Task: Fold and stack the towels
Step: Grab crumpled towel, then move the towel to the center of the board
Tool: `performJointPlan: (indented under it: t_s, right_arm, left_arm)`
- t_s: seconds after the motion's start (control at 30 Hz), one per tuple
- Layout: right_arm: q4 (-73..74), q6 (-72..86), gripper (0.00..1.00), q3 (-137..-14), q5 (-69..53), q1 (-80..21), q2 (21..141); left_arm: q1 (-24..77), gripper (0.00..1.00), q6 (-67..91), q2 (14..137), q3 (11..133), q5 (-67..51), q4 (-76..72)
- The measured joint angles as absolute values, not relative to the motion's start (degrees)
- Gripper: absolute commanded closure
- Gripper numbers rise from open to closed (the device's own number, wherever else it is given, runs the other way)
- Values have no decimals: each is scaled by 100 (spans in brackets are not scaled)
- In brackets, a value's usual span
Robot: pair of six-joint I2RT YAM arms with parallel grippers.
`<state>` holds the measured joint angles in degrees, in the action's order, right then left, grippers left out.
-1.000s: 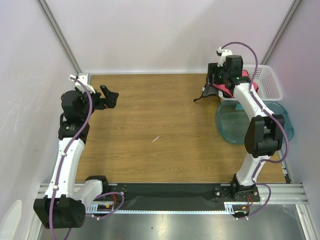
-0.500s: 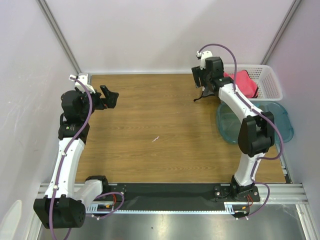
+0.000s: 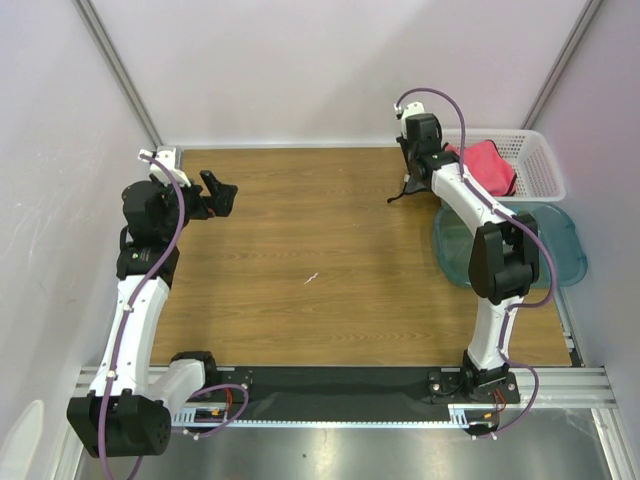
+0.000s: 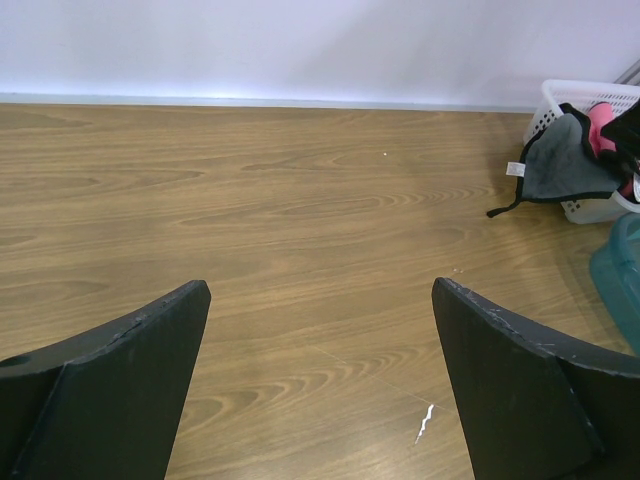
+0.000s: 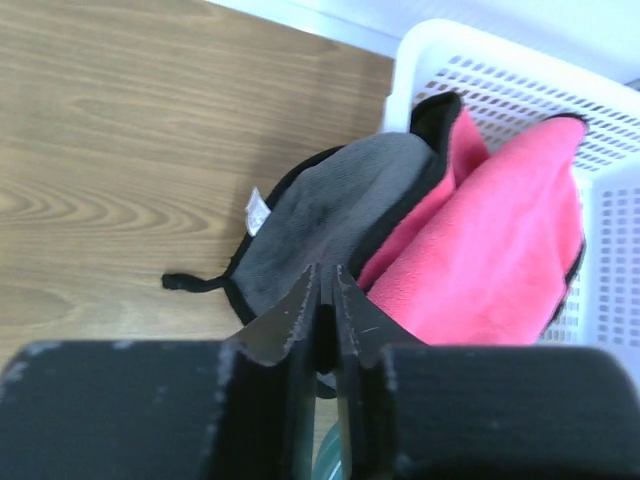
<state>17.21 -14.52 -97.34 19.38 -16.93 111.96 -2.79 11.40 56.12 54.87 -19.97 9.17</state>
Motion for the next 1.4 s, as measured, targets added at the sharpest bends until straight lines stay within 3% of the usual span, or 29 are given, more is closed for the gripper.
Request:
performJointPlan:
  t_s: [0.1,0.57,1.03,1.4]
  right_arm:
    - [1682,-1470,100,-9762,2091,-1693,11196]
    - [1638,-1796,100,-10836,2945,-1433,11190]
    - [674,-2803,100,-11869,3448,-1055,10991]
    - [886,-3068,100,-13078,2939,-2012,10816]
  left_arm:
    - [-279,0,1140,5612,5487,-1999,917]
    - [-279,0,1140,5612,5487,-2064,917]
    - [-279,0,1140,5612,5487,-2150,917]
    - [-279,0,1144,5612,5487,-2187,915]
